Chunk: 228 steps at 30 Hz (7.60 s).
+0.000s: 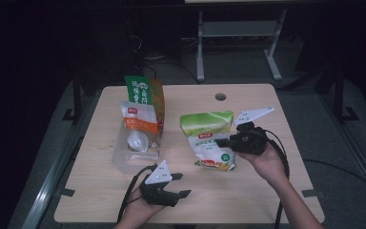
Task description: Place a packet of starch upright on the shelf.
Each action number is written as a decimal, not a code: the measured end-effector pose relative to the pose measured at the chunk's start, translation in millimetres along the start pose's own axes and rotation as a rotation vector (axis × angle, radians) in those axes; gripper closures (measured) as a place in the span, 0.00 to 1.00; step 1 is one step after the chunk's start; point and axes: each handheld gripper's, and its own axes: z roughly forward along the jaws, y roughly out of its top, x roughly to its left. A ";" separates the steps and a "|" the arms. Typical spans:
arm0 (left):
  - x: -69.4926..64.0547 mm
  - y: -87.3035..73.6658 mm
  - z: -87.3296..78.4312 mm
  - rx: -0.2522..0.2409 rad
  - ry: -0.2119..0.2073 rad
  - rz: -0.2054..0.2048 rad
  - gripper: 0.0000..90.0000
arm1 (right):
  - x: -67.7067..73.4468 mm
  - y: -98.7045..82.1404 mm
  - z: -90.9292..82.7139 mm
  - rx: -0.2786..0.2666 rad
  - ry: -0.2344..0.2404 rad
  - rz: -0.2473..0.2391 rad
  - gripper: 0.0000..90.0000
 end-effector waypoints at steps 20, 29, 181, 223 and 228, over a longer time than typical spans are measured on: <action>-3.5 -0.8 -3.9 -0.021 -0.002 0.032 0.42 | 10.4 29.4 13.3 -0.006 0.037 -0.040 0.99; -8.6 -1.2 -3.4 -0.027 -0.010 0.049 0.42 | 26.0 55.5 27.8 -0.015 0.086 -0.065 1.00; 3.1 -7.7 -1.7 -0.023 0.018 0.009 0.33 | -36.9 -39.3 56.2 0.029 0.085 0.079 0.35; 6.3 -7.8 2.0 -0.006 0.008 0.011 0.33 | -48.9 -122.3 7.6 -0.008 -0.004 0.208 0.32; 6.6 -7.8 2.0 -0.005 0.009 0.011 0.33 | -46.9 -129.2 3.6 -0.005 -0.013 0.211 0.32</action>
